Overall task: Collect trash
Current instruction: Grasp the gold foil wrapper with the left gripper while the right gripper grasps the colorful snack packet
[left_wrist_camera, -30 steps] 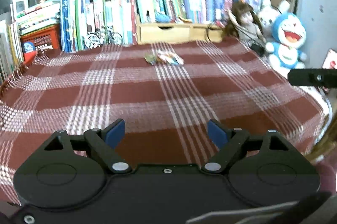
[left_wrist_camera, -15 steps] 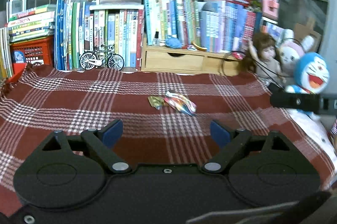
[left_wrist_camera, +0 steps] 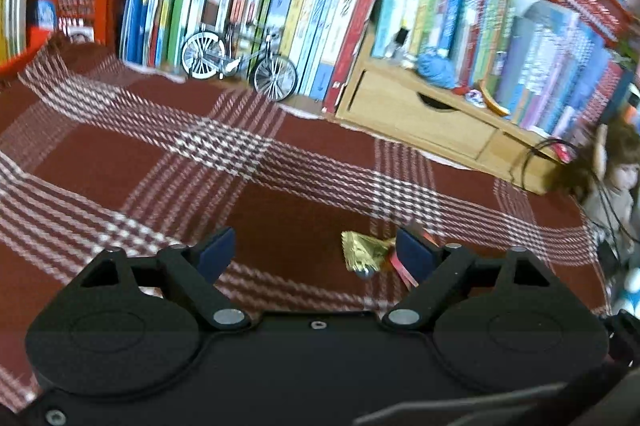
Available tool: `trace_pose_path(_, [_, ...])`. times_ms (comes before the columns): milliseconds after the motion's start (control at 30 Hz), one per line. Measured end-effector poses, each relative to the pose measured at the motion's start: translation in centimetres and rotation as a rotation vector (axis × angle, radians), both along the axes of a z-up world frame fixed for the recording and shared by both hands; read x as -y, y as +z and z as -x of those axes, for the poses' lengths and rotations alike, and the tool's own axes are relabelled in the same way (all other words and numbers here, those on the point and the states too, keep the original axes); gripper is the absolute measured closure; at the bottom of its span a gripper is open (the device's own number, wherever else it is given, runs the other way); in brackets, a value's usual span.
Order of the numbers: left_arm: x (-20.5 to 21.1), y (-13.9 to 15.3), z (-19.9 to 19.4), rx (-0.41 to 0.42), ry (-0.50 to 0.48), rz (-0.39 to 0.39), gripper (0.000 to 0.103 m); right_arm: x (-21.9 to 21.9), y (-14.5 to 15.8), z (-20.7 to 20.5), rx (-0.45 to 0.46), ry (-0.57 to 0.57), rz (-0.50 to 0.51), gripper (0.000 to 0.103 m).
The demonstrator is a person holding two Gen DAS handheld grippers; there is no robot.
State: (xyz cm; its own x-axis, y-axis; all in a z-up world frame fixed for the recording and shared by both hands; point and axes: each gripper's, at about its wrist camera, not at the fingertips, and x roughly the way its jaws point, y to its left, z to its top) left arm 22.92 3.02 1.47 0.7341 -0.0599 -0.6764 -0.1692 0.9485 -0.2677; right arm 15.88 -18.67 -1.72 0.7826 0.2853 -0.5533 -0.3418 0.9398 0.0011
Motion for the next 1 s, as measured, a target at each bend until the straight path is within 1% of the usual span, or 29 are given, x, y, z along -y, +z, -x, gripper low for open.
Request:
trace_pose_path(67, [0.0, -1.1, -1.1, -0.02, 0.008, 0.02, 0.022, -0.8, -0.7, -1.3, 0.007, 0.023, 0.016, 0.014])
trace_pose_path(133, [-0.3, -2.4, -2.3, -0.05, 0.018, 0.068, 0.029, -1.5, -1.4, -2.6, 0.011, 0.046, 0.031, 0.014])
trace_pose_path(233, [-1.1, -4.2, -3.6, -0.095, 0.04, 0.184, 0.033, -2.4, -2.4, -4.5, 0.013, 0.065, 0.053, 0.014])
trace_pose_path(300, [-1.4, -4.9, -4.0, -0.091, 0.056, 0.239, 0.033, -2.7, -2.9, -5.5, 0.01, 0.082, 0.055, 0.014])
trace_pose_path(400, [-1.0, -5.2, -4.4, -0.073, 0.038, 0.245, 0.033, -2.8, -4.0, -6.6, -0.005, 0.098, 0.041, 0.014])
trace_pose_path(467, [-0.6, -5.3, -4.4, -0.064, 0.02, 0.233, 0.037, -2.8, -4.8, -7.2, -0.019, 0.109, 0.028, 0.014])
trace_pose_path(533, [0.0, -5.3, -4.3, -0.074, -0.007, 0.221, 0.055, -2.6, -5.4, -7.5, -0.031, 0.121, 0.007, 0.014])
trace_pose_path(600, [0.6, -5.6, -4.1, -0.074, -0.028, 0.208, 0.064, -2.4, -5.7, -7.7, -0.044, 0.129, -0.023, 0.016])
trace_pose_path(633, [0.9, -5.5, -4.0, -0.07, -0.035, 0.199, 0.072, -2.2, -5.8, -7.7, -0.048, 0.132, -0.038, 0.023])
trace_pose_path(667, [1.2, -5.6, -3.9, -0.069, -0.044, 0.195, 0.078, -2.1, -5.8, -7.6, -0.049, 0.134, -0.05, 0.032])
trace_pose_path(733, [1.5, -5.6, -3.7, -0.077, -0.047, 0.193, 0.089, -1.8, -5.7, -7.5, -0.048, 0.134, -0.073, 0.043])
trace_pose_path(767, [1.6, -5.6, -3.6, -0.079, -0.046, 0.19, 0.09, -1.6, -5.6, -7.3, -0.043, 0.135, -0.087, 0.05])
trace_pose_path(800, [1.8, -5.5, -3.4, -0.076, -0.045, 0.185, 0.09, -1.5, -5.5, -7.1, -0.039, 0.134, -0.095, 0.055])
trace_pose_path(833, [1.9, -5.4, -3.1, -0.073, -0.046, 0.177, 0.091, -1.5, -5.4, -6.9, -0.032, 0.128, -0.096, 0.065])
trace_pose_path(867, [2.0, -5.3, -2.9, -0.069, -0.048, 0.162, 0.091, -1.5, -5.2, -6.6, -0.025, 0.123, -0.09, 0.071])
trace_pose_path(967, [2.5, -4.8, -2.1, -0.06, -0.056, 0.11, 0.093, -1.2, -4.8, -5.8, -0.015, 0.117, -0.091, 0.08])
trace_pose_path(1000, [2.6, -4.7, -1.9, -0.059, -0.056, 0.1, 0.094, -1.1, -4.7, -5.5, -0.012, 0.113, -0.09, 0.08])
